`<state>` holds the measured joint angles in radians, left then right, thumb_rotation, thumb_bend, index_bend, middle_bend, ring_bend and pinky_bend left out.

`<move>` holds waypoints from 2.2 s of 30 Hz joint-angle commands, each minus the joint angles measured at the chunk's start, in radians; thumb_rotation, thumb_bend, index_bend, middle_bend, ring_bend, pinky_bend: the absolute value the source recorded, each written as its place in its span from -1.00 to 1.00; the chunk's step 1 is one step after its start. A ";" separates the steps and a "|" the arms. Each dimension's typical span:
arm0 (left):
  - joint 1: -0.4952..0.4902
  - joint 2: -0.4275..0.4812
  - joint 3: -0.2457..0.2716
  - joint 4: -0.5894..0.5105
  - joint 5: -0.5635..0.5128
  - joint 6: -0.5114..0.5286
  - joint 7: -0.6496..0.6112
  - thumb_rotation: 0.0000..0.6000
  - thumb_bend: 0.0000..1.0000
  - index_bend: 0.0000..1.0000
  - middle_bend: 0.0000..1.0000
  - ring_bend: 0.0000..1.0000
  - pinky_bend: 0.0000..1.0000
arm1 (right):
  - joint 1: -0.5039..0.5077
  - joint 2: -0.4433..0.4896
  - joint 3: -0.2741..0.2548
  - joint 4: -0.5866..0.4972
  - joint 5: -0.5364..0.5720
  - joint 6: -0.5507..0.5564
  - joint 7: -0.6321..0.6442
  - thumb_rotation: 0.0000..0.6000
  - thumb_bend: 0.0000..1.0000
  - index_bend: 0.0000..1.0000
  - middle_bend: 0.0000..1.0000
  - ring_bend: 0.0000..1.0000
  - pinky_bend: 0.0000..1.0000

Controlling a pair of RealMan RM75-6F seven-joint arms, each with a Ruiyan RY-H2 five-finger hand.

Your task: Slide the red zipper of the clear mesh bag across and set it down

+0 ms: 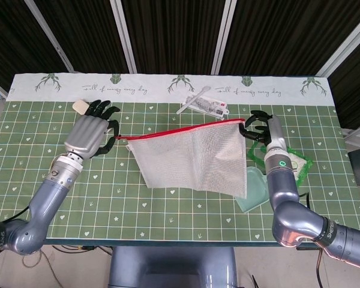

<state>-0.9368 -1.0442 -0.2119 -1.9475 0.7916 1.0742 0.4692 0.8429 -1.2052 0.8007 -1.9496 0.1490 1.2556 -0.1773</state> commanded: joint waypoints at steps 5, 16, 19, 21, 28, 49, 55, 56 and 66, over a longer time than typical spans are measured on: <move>0.017 0.015 0.001 -0.011 0.010 -0.001 -0.012 1.00 -0.07 0.25 -0.68 -1.00 -1.00 | 0.000 0.003 -0.005 0.002 0.001 0.001 0.005 1.00 0.09 0.35 -0.56 -1.00 -0.55; 0.024 0.016 -0.002 -0.023 0.008 -0.015 -0.017 1.00 -0.08 0.21 -0.70 -1.00 -1.00 | -0.003 0.008 -0.029 0.001 -0.007 -0.027 0.000 1.00 0.05 0.35 -0.58 -1.00 -0.55; 0.024 0.015 -0.002 -0.028 0.007 -0.020 -0.017 1.00 -0.12 0.13 -0.73 -1.00 -1.00 | -0.001 0.016 -0.044 -0.001 -0.016 -0.045 -0.018 1.00 -0.01 0.30 -0.64 -1.00 -0.55; 0.025 0.015 -0.002 -0.028 0.007 -0.021 -0.016 1.00 -0.25 -0.02 -0.78 -1.00 -1.00 | 0.002 0.023 -0.063 0.000 -0.027 -0.059 -0.042 1.00 -0.16 0.14 -0.72 -1.00 -0.55; 0.026 0.016 -0.008 -0.028 -0.009 -0.024 -0.023 1.00 -0.62 -0.48 -0.90 -1.00 -1.00 | 0.012 0.044 -0.113 -0.004 -0.049 -0.115 -0.094 1.00 -0.54 -0.91 -1.00 -1.00 -0.56; 0.287 -0.005 0.168 -0.070 0.378 0.212 -0.098 1.00 -0.79 -0.81 -1.00 -1.00 -1.00 | -0.199 0.150 -0.532 -0.122 -0.711 -0.006 -0.201 1.00 -0.82 -1.00 -1.00 -1.00 -0.57; 0.461 -0.048 0.292 0.030 0.542 0.359 -0.149 1.00 -0.84 -0.99 -1.00 -1.00 -1.00 | -0.387 0.165 -0.771 -0.026 -1.183 0.113 -0.161 1.00 -0.82 -1.00 -1.00 -1.00 -0.58; 0.486 -0.054 0.309 0.056 0.565 0.376 -0.165 1.00 -0.85 -1.00 -1.00 -1.00 -1.00 | -0.416 0.168 -0.798 -0.013 -1.231 0.129 -0.141 1.00 -0.82 -1.00 -1.00 -1.00 -0.58; 0.676 -0.097 0.371 0.311 0.689 0.521 -0.327 1.00 -0.86 -1.00 -1.00 -1.00 -1.00 | -0.632 0.149 -0.940 0.207 -1.526 0.290 -0.014 1.00 -0.83 -1.00 -1.00 -1.00 -0.59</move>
<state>-0.2957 -1.1260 0.1475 -1.6880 1.4464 1.5521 0.1839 0.2774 -1.0458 -0.0960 -1.8252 -1.3054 1.4791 -0.2376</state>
